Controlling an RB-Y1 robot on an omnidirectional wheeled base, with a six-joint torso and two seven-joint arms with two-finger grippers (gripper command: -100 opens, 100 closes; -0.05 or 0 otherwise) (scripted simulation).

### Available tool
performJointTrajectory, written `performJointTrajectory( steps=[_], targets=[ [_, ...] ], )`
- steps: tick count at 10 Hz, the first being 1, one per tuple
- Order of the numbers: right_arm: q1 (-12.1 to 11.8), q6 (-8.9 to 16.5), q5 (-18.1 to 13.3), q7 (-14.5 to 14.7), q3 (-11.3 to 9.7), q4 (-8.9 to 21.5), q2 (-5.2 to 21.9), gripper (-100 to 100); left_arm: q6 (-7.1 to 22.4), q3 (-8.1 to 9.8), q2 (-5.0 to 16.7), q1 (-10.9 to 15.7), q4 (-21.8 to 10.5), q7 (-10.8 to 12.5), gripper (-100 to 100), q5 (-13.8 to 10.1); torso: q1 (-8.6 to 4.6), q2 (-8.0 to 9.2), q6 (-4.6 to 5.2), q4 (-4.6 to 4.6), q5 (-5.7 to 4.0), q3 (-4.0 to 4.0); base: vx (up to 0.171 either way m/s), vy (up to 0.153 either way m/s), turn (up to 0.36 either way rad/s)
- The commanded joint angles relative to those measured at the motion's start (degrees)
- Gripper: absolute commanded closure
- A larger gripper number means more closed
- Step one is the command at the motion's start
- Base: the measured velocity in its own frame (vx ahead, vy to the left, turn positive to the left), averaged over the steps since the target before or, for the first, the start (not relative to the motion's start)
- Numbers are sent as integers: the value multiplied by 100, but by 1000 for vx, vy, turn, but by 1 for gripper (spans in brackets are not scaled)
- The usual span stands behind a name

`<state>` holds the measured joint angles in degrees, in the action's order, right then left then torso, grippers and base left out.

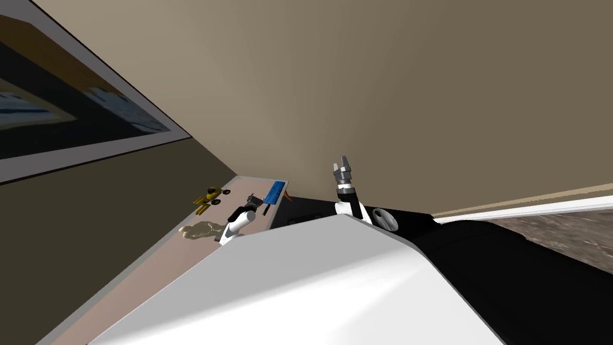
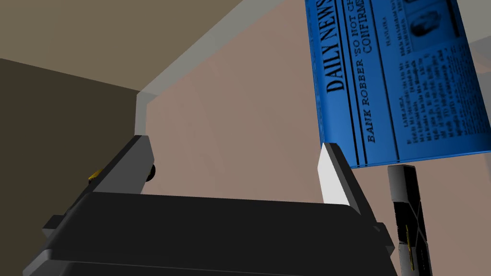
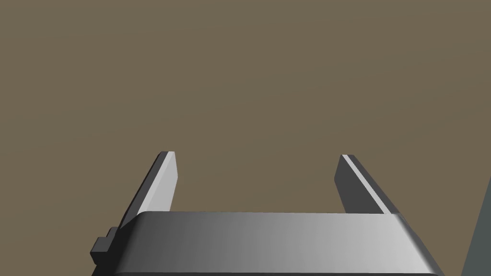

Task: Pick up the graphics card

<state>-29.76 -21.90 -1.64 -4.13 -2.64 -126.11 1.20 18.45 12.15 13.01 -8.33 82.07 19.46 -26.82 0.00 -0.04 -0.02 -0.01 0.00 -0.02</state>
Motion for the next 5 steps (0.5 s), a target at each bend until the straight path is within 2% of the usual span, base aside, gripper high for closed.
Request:
performJointTrajectory(
  steps=[1, 2, 3, 4, 5],
  targets=[
    [0, 0, 0, 0, 0, 0, 0, 0, 219, 67, 75, 121, -286, 86, -100, -159, 0, 0, 0, 0, 0, 0, 15, 5, -41],
    [0, 0, 0, 0, 0, 0, 0, 0, 219, 67, 75, 121, -393, 86, -100, -159, 1, -2, 1, 0, 0, -1, 14, 6, -28],
    [0, 0, 0, 0, 0, 0, 0, 0, 434, 139, 126, 221, -574, 168, -100, -290, 1, -1, 0, 0, 0, 0, 16, 6, -40],
    [0, 0, 0, 0, 0, 0, 0, 0, 462, 139, 126, 221, -688, 168, -100, -290, 2, -3, 1, 0, 0, -2, 16, 8, -21],
    [0, 0, 0, 0, 0, 0, 0, 0, 680, 210, 179, 319, -924, 248, -100, -417, 2, -2, -1, -1, 0, -1, 17, 7, -29]
  ],
)
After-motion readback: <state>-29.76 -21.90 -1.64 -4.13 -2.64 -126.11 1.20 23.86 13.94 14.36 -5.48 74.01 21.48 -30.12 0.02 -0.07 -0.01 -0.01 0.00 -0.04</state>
